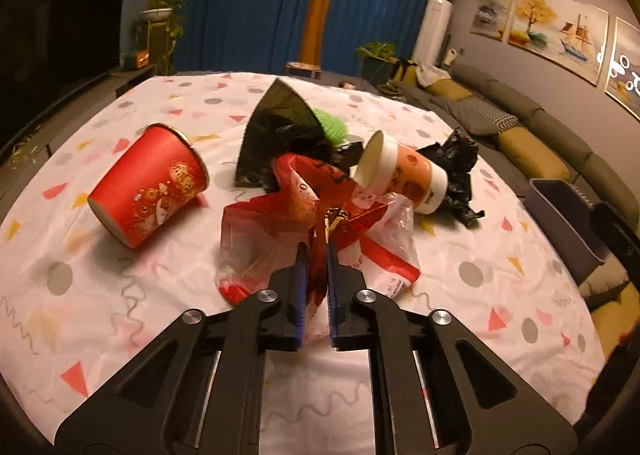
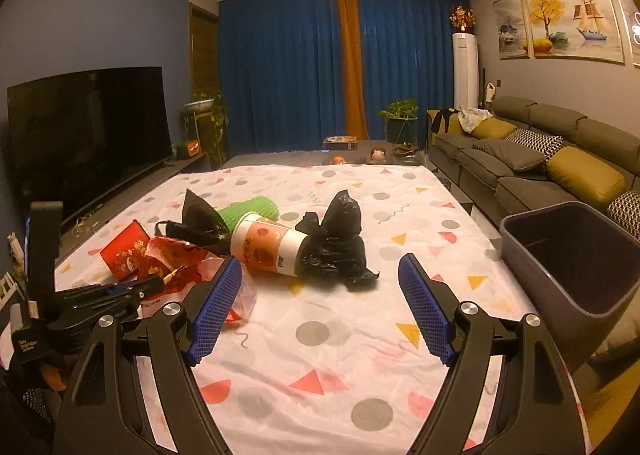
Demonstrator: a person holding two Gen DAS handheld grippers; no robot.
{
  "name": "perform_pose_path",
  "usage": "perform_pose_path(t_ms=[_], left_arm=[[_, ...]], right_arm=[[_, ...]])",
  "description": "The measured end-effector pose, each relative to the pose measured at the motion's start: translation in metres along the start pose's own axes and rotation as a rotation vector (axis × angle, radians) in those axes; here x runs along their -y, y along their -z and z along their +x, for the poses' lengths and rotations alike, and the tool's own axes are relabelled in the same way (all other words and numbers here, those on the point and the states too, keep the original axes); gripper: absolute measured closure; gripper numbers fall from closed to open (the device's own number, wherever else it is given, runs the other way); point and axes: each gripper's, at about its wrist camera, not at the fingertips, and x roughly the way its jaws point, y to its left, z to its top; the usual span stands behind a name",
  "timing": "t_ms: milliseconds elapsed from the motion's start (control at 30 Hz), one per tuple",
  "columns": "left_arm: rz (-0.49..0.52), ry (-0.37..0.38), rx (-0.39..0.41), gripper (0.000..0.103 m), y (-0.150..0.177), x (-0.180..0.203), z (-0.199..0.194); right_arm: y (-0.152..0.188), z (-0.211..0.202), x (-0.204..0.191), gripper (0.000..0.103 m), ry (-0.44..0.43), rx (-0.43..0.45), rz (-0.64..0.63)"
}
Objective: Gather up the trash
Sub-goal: 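Grasp the red-and-white snack bag with the left gripper and lift it, then grasp the white-and-orange paper cup with the right gripper and lift it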
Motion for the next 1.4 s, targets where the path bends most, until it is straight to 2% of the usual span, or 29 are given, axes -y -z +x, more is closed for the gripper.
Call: perform_pose_path(t_ms=[167, 300, 467, 600, 700, 967, 1300, 1400], left_arm=[[0.012, 0.03, 0.037, 0.099, 0.004, 0.004, -0.013], [-0.005, 0.063, 0.114, 0.099, 0.003, 0.001, -0.046], [-0.069, 0.019, 0.217, 0.099, 0.0, -0.022, -0.082], [-0.135, -0.063, 0.287, 0.099, -0.005, -0.045, -0.1], [-0.153, -0.088, 0.285, 0.099, -0.006, -0.055, -0.097], [-0.179, -0.087, 0.283, 0.099, -0.008, -0.068, -0.089], [-0.187, -0.056, 0.261, 0.099, -0.007, -0.075, -0.078], [-0.176, -0.053, 0.255, 0.099, -0.007, -0.073, -0.076]], right_arm=[[-0.003, 0.02, -0.006, 0.024, -0.011, -0.027, -0.001], [-0.005, 0.033, -0.014, 0.024, -0.008, -0.043, -0.005], [-0.008, 0.052, -0.021, 0.019, -0.01, -0.072, 0.005], [-0.008, 0.071, -0.033, 0.016, -0.01, -0.102, 0.004], [-0.009, 0.091, -0.044, 0.015, -0.006, -0.141, 0.003], [-0.011, 0.138, -0.059, 0.015, 0.046, -0.211, 0.033], [-0.007, 0.165, -0.061, 0.015, 0.048, -0.27, 0.07], [-0.008, 0.165, -0.059, 0.02, 0.05, -0.267, 0.074]])
